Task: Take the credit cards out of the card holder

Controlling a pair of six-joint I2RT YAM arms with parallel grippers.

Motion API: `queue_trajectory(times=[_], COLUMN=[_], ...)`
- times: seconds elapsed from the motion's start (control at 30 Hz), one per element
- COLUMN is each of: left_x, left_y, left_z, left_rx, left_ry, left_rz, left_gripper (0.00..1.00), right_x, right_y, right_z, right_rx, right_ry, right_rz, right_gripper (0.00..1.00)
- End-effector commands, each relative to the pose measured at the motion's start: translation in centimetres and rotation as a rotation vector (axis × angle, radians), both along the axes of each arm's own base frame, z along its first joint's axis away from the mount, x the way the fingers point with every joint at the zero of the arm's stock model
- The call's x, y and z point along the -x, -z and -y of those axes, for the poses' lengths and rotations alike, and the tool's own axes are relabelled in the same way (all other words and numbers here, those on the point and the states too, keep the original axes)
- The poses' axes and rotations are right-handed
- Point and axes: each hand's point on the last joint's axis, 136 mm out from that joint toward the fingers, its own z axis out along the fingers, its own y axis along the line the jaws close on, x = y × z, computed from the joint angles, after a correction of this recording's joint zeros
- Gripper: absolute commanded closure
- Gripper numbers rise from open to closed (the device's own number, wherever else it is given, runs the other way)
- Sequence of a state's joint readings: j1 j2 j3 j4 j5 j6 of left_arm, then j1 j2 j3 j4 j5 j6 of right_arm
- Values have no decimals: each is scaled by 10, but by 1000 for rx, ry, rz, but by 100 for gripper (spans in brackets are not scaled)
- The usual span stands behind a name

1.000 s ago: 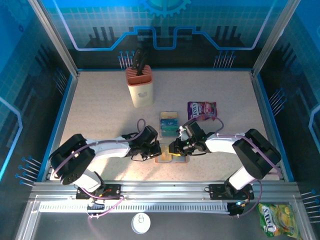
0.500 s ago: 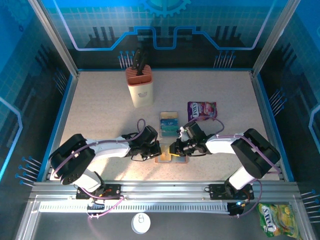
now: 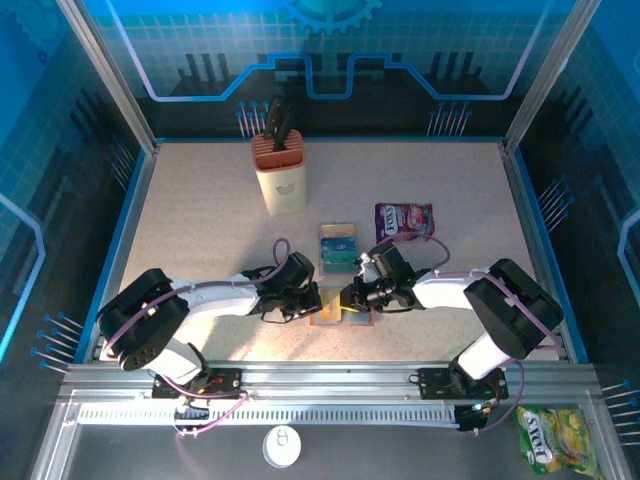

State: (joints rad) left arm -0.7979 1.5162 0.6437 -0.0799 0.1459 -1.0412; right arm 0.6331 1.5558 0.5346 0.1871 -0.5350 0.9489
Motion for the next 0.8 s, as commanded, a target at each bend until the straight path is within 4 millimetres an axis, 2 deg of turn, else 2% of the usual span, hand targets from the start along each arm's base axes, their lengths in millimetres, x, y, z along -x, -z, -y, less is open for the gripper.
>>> queue_trajectory(times=[0.0,0.4,0.6,0.77], left_x=[15,21,21,18], left_y=[16,20,16,12], left_z=[-17,-27,-30,-26], left_rx=[-69,-81,-85,-69], left_ry=[-10,-32,-38,-33], left_rz=[-51,-61,-51,-40], left_gripper=[100,100,100,100], right_x=[1,8,10,10], right_y=[-2,1,-6,-12], right_z=[8,31,43,45], right_rx=[7,64,134,156], right_ry=[4,-1,-18,-33], right_rz=[10,2,28,38], right_gripper=[92,92,92,93])
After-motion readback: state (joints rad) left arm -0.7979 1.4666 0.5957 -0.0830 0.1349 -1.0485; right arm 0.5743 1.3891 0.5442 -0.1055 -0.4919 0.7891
